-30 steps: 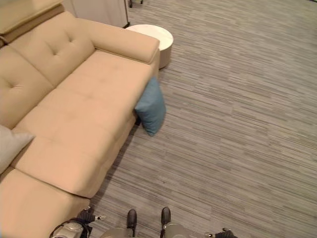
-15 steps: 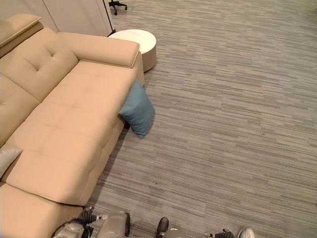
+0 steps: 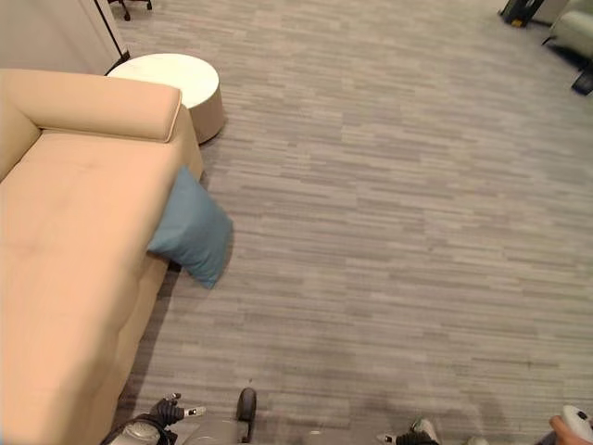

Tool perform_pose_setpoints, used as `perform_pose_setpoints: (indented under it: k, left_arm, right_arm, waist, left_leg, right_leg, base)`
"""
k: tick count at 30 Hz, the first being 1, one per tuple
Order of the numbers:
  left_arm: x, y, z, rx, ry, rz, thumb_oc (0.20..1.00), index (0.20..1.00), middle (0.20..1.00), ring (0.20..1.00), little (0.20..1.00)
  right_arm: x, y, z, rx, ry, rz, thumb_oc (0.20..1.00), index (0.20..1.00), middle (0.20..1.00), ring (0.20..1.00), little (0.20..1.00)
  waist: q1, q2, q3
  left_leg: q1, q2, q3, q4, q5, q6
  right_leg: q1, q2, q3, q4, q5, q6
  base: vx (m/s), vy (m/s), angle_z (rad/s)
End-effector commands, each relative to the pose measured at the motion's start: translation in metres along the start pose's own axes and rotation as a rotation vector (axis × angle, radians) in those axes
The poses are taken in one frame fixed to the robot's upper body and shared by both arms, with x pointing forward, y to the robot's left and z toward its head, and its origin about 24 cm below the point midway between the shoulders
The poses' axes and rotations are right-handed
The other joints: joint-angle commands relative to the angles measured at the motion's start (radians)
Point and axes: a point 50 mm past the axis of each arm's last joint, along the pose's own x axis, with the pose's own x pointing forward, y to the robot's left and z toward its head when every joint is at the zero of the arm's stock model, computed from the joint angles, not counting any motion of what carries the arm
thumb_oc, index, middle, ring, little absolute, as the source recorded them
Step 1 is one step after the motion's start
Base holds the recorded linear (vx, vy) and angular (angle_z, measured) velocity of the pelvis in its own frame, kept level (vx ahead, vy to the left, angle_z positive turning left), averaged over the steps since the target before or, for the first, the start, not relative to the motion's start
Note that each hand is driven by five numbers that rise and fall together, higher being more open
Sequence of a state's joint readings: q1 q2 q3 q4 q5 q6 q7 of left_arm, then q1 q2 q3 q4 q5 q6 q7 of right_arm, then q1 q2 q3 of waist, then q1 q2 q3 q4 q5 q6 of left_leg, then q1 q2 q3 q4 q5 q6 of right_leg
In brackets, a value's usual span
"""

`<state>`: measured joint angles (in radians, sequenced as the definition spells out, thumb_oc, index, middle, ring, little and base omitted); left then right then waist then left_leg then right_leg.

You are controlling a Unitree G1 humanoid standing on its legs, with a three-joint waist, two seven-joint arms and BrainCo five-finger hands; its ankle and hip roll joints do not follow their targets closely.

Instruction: Pick up all the scattered cushions and arrange them neatly on the sofa.

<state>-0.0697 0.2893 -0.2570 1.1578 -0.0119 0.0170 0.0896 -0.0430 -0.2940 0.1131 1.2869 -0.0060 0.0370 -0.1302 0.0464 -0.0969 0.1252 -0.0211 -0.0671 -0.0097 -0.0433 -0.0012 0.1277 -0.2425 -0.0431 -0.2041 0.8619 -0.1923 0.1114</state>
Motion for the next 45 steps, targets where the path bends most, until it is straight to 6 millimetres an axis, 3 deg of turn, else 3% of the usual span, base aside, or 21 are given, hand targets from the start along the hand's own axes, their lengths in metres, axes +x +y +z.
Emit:
perform_pose_setpoints:
  k: [1,3,5,8,10,13,14,16,19,22,23,25,29,30,33,35,39,41,43,44,45]
  left_arm:
    - [0.001,0.005,0.004,-0.046,-0.017,0.025,1.000,1.000,1.000,1.000,1.000]
    - [0.000,0.005,0.003,-0.048,-0.012,0.023,1.000,1.000,1.000,1.000,1.000]
    - [0.000,0.003,-0.001,-0.046,0.001,0.017,1.000,1.000,1.000,1.000,1.000]
    - [0.000,0.004,-0.006,-0.051,0.015,0.015,1.000,1.000,1.000,1.000,1.000]
    - [-0.002,-0.006,-0.019,-0.031,0.059,-0.014,1.000,1.000,1.000,1.000,1.000]
    - [-0.002,-0.009,-0.016,-0.031,0.048,-0.028,1.000,1.000,1.000,1.000,1.000]
    - [-0.002,-0.009,-0.015,-0.031,0.048,-0.028,1.000,1.000,1.000,1.000,1.000]
    - [-0.001,-0.005,-0.008,-0.042,0.033,-0.018,1.000,1.000,1.000,1.000,1.000]
    - [-0.001,-0.004,-0.008,-0.040,0.034,-0.015,1.000,1.000,1.000,1.000,1.000]
    - [-0.001,-0.005,-0.012,-0.030,0.046,-0.017,1.000,1.000,1.000,1.000,1.000]
    - [-0.002,-0.004,-0.017,-0.028,0.061,-0.013,1.000,1.000,1.000,1.000,1.000]
    - [-0.003,-0.003,-0.021,-0.026,0.077,-0.010,1.000,1.000,1.000,1.000,1.000]
    - [-0.005,0.001,-0.034,-0.055,0.116,0.003,1.000,1.000,1.000,1.000,1.000]
    - [-0.005,0.004,-0.035,-0.060,0.117,0.010,1.000,1.000,1.000,1.000,1.000]
    - [-0.004,0.010,-0.030,-0.082,0.103,0.028,1.000,1.000,1.000,1.000,1.000]
    - [-0.003,0.015,-0.024,-0.085,0.078,0.043,1.000,1.000,1.000,1.000,1.000]
    - [-0.002,0.017,-0.019,-0.093,0.057,0.049,1.000,1.000,1.000,1.000,1.000]
    - [-0.001,0.020,-0.014,-0.089,0.043,0.054,1.000,1.000,1.000,1.000,1.000]
    - [-0.001,0.021,-0.013,-0.097,0.038,0.057,1.000,1.000,1.000,1.000,1.000]
    - [-0.001,0.022,-0.012,-0.110,0.036,0.063,1.000,1.000,1.000,1.000,1.000]
    - [-0.001,0.022,-0.012,-0.110,0.036,0.063,1.000,1.000,1.000,1.000,1.000]
  right_arm:
    - [0.002,-0.016,0.014,-0.032,-0.046,-0.040,1.000,1.000,1.000,1.000,1.000]
    - [0.002,-0.017,0.013,-0.027,-0.045,-0.041,1.000,1.000,1.000,1.000,1.000]
    - [0.002,-0.016,0.013,-0.017,-0.046,-0.039,1.000,1.000,1.000,1.000,1.000]
    - [0.002,-0.014,0.011,-0.026,-0.033,-0.027,1.000,1.000,1.000,1.000,1.000]
    - [0.001,-0.013,0.007,-0.048,-0.028,-0.019,1.000,1.000,1.000,1.000,1.000]
    - [0.001,-0.019,0.003,-0.042,-0.024,-0.037,1.000,1.000,1.000,1.000,1.000]
    - [0.001,-0.019,0.003,-0.041,-0.025,-0.037,1.000,1.000,1.000,1.000,1.000]
    - [0.002,-0.023,0.007,-0.007,-0.032,-0.056,1.000,1.000,1.000,1.000,1.000]
    - [0.001,-0.024,0.005,0.012,-0.026,-0.058,1.000,1.000,1.000,1.000,1.000]
    - [0.001,-0.023,0.000,0.008,-0.015,-0.055,1.000,1.000,1.000,1.000,1.000]
    - [0.001,-0.022,-0.004,0.011,-0.007,-0.054,1.000,1.000,1.000,1.000,1.000]
    - [0.001,-0.021,-0.006,0.011,0.002,-0.051,1.000,1.000,1.000,1.000,1.000]
    - [0.000,-0.012,-0.005,-0.023,-0.006,-0.020,1.000,1.000,1.000,1.000,1.000]
    - [0.000,-0.009,0.000,-0.027,-0.023,-0.011,1.000,1.000,1.000,1.000,1.000]
    - [0.001,-0.009,0.010,-0.021,-0.054,-0.010,1.000,1.000,1.000,1.000,1.000]
    - [0.000,-0.006,0.015,-0.013,-0.073,-0.003,1.000,1.000,1.000,1.000,1.000]
    - [0.000,-0.004,0.017,-0.014,-0.083,0.004,1.000,1.000,1.000,1.000,1.000]
    - [0.000,-0.003,0.019,-0.016,-0.092,0.008,1.000,1.000,1.000,1.000,1.000]
    - [0.000,-0.003,0.018,-0.009,-0.091,0.008,1.000,1.000,1.000,1.000,1.000]
    - [0.000,-0.004,0.019,0.002,-0.095,0.006,1.000,1.000,1.000,1.000,1.000]
    - [0.000,-0.004,0.019,0.002,-0.095,0.005,1.000,1.000,1.000,1.000,1.000]
  waist:
    - [0.002,0.059,0.028]
    - [-0.006,0.056,0.033]
    - [-0.035,0.043,0.037]
    - [-0.050,0.044,0.031]
    - [-0.056,0.049,0.004]
    - [-0.049,0.031,0.019]
    - [-0.050,0.033,0.018]
    - [-0.025,0.000,0.053]
    - [-0.005,0.010,0.049]
    - [-0.007,0.030,0.038]
    - [-0.002,0.045,0.027]
    - [0.006,0.043,0.023]
    - [0.034,0.026,-0.002]
    - [0.038,0.021,0.003]
    - [0.039,0.021,0.017]
    - [0.023,0.031,0.029]
    - [0.008,0.034,0.029]
    - [-0.017,0.019,0.035]
    - [-0.023,0.018,0.042]
    - [-0.035,0.014,0.043]
    - [-0.036,0.016,0.044]
  left_leg:
    - [0.003,0.015,-0.031,0.078,-0.049,-0.070]
    - [0.028,0.009,-0.038,0.069,-0.059,-0.074]
    - [0.091,-0.007,-0.089,0.049,-0.091,-0.085]
    - [0.124,-0.009,-0.132,0.059,-0.111,-0.095]
    - [0.136,0.003,-0.155,0.130,-0.105,-0.118]
    - [-0.003,0.006,-0.098,0.412,-0.001,-0.175]
    - [-0.011,0.007,-0.100,0.424,-0.006,-0.176]
    - [-0.166,0.024,-0.003,0.539,-0.011,-0.158]
    - [-0.225,0.012,0.039,0.360,-0.038,-0.141]
    - [-0.224,0.036,0.113,0.197,0.039,-0.147]
    - [-0.247,0.055,0.185,0.107,0.105,-0.162]
    - [-0.256,0.063,0.203,0.112,0.123,-0.167]
    - [-0.200,0.031,0.137,0.119,0.080,-0.132]
    - [-0.170,0.020,0.120,0.128,0.045,-0.106]
    - [-0.133,0.017,0.110,0.136,0.011,-0.085]
    - [-0.073,0.010,0.058,0.128,-0.011,-0.078]
    - [-0.029,0.000,0.002,0.116,-0.028,-0.087]
    - [0.003,-0.031,-0.078,0.118,-0.048,-0.098]
    - [0.013,-0.038,-0.108,0.119,-0.058,-0.101]
    - [0.021,-0.053,-0.167,0.132,-0.070,-0.102]
    - [0.022,-0.052,-0.169,0.133,-0.072,-0.102]
  right_leg:
    - [0.020,-0.012,0.026,-0.474,0.195,0.006]
    - [0.022,-0.001,0.027,-0.545,0.197,0.004]
    - [-0.016,0.037,0.111,-0.808,0.260,0.016]
    - [-0.043,0.043,0.171,-0.811,0.286,0.033]
    - [0.001,0.048,0.186,-0.819,0.299,0.008]
    - [0.077,0.015,0.148,-0.852,0.284,-0.016]
    - [0.075,0.016,0.146,-0.852,0.285,-0.016]
    - [0.149,-0.005,0.108,-0.885,0.258,-0.040]
    - [0.199,0.007,0.075,-0.912,0.226,-0.035]
    - [0.236,0.030,0.051,-0.917,0.195,-0.038]
    - [0.275,0.054,0.036,-0.924,0.163,-0.041]
    - [0.293,0.055,0.031,-0.919,0.149,-0.042]
    - [0.307,0.030,0.013,-0.796,0.093,-0.026]
    - [0.267,0.007,0.000,-0.645,0.099,-0.009]
    - [0.206,-0.040,-0.028,-0.485,0.157,0.016]
    - [0.128,-0.032,0.006,-0.393,0.173,0.006]
    - [0.079,-0.008,0.035,-0.502,0.158,-0.011]
    - [0.040,0.017,0.159,-0.685,0.201,0.002]
    - [0.040,0.017,0.198,-0.732,0.221,0.012]
    - [0.002,0.027,0.292,-0.766,0.255,0.028]
    - [0.005,0.028,0.290,-0.766,0.254,0.028]
  base:
    - [0.27,-0.012,0.16]
    - [0.32,-0.066,0.04]
    - [0.54,-0.141,0.22]
    - [0.34,-0.115,0.72]
    - [0.37,-0.167,0.98]
    - [0.18,-0.138,0.52]
    - [0.12,-0.211,0.78]
    - [0.15,-0.210,0.67]
    - [0.25,-0.057,0.41]
    - [0.31,0.018,0.42]
    - [0.25,0.030,0.31]
    - [0.31,0.056,0.26]
    - [0.34,0.134,0.03]
    - [0.27,0.152,0.02]
    - [0.20,0.129,0.20]
    - [0.27,0.096,0.58]
    - [0.25,0.002,0.88]
    - [0.34,-0.087,0.72]
    - [0.21,-0.071,1.56]
    - [0.15,-0.056,1.35]
    - [0.21,-0.087,0.76]
